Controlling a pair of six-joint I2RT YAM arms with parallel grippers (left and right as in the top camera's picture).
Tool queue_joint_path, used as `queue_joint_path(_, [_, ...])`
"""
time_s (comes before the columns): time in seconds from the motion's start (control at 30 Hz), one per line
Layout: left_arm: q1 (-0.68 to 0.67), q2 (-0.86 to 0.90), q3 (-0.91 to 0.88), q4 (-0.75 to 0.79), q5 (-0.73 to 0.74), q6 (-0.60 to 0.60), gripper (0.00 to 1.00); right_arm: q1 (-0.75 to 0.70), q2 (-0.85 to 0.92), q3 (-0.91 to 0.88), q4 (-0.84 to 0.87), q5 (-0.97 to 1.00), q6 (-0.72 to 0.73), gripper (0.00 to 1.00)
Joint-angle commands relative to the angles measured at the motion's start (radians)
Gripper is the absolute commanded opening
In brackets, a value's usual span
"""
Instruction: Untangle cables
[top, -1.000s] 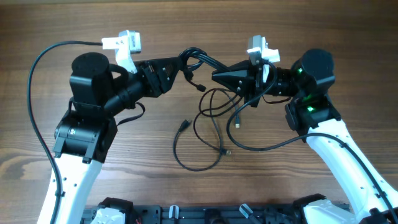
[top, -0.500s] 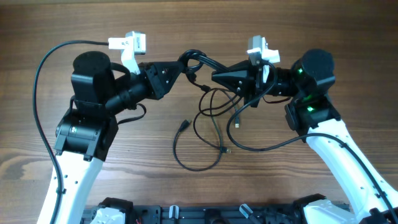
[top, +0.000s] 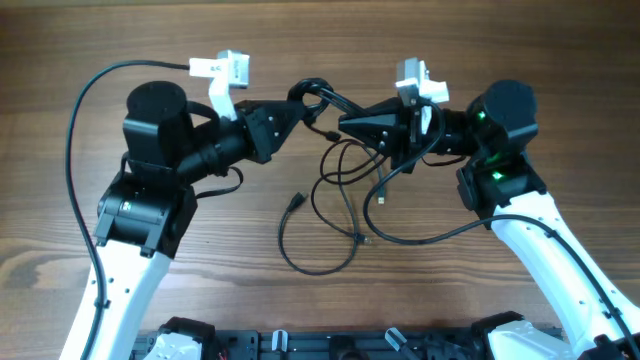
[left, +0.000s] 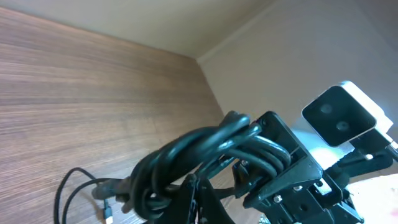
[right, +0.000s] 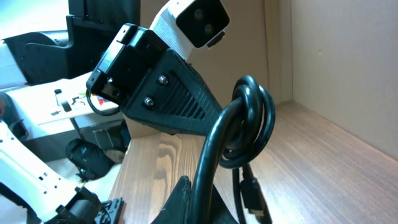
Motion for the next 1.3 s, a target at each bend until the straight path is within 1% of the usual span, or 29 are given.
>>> queue_joint_path(0.0, [-0.003, 0.013, 0.008, 0.004, 0.017, 0.003, 0.06, 0.007, -0.004, 0.008, 0.023, -0.009, -0.002, 0.04])
queue_joint_path(0.07, [-0.003, 0.013, 0.008, 0.004, 0.016, -0.014, 0.10, 0.007, -0.004, 0.008, 0.025, -0.002, -0.002, 0.04])
queue_joint_path(0.17, [-0.003, 0.013, 0.008, 0.005, 0.016, -0.030, 0.22, 0.008, -0.004, 0.008, 0.024, -0.002, 0.003, 0.04])
queue_joint_path(0.2, [-0.003, 0.013, 0.008, 0.004, 0.016, -0.030, 0.23, 0.008, -0.004, 0.008, 0.025, -0.002, 0.005, 0.04])
queue_joint_path(0.33, [-0.004, 0.015, 0.008, 0.004, 0.016, -0.030, 0.25, 0.008, -0.004, 0.008, 0.032, -0.002, 0.023, 0.04])
queue_joint_path(0.43, [-0.004, 0.015, 0.008, 0.004, 0.027, -0.031, 0.22, 0.009, -0.004, 0.008, 0.050, 0.020, 0.039, 0.04])
queue_joint_path(0.5, [-0.003, 0.015, 0.008, 0.004, 0.028, -0.060, 0.22, 0.009, -0.004, 0.008, 0.052, 0.072, 0.063, 0.04])
queue_joint_path(0.53, [-0.003, 0.015, 0.008, 0.008, 0.028, -0.095, 0.24, 0.008, -0.004, 0.008, 0.060, 0.100, 0.085, 0.04])
queue_joint_path(0.57, [-0.003, 0.015, 0.008, 0.010, 0.028, -0.111, 0.29, 0.008, -0.004, 0.008, 0.070, 0.124, 0.109, 0.04])
queue_joint_path(0.6, [-0.003, 0.015, 0.008, 0.018, 0.028, -0.158, 0.38, 0.008, -0.004, 0.008, 0.104, 0.171, 0.171, 0.04])
queue_joint_path(0.63, [-0.003, 0.015, 0.008, 0.023, 0.027, -0.165, 0.43, 0.009, -0.004, 0.008, 0.123, 0.191, 0.209, 0.04])
queue_joint_path(0.67, [-0.003, 0.015, 0.008, 0.034, 0.028, -0.181, 0.53, 0.008, -0.004, 0.008, 0.136, 0.235, 0.269, 0.04])
queue_joint_path(0.73, [-0.003, 0.015, 0.008, 0.060, 0.028, -0.226, 0.69, 0.009, -0.004, 0.008, 0.137, 0.305, 0.382, 0.04])
queue_joint_path(0.77, [-0.003, 0.015, 0.008, 0.069, 0.028, -0.240, 0.76, 0.008, -0.004, 0.008, 0.137, 0.317, 0.416, 0.04])
queue_joint_path(0.8, [-0.003, 0.015, 0.008, 0.085, 0.028, -0.257, 0.78, 0.009, -0.004, 0.008, 0.138, 0.326, 0.467, 0.04])
queue_joint_path(0.93, [-0.003, 0.015, 0.008, 0.129, 0.027, -0.354, 0.79, 0.009, -0.004, 0.008, 0.154, 0.342, 0.662, 0.05])
queue_joint_path(1.03, [-0.003, 0.015, 0.008, 0.149, 0.026, -0.467, 0.78, 0.009, -0.004, 0.008, 0.163, 0.360, 0.731, 0.04])
queue_joint_path(1.1, [-0.003, 0.015, 0.008, 0.150, 0.026, -0.542, 0.73, 0.009, -0.004, 0.008, 0.163, 0.390, 0.762, 0.04])
queue_joint_path(1.2, [-0.004, 0.017, 0.008, 0.150, 0.024, -0.663, 0.63, 0.011, -0.004, 0.008, 0.172, 0.429, 0.813, 0.04])
queue_joint_path(1.27, [-0.012, 0.024, 0.008, 0.149, 0.005, -0.736, 0.59, 0.025, -0.004, 0.008, 0.174, 0.452, 0.847, 0.04])
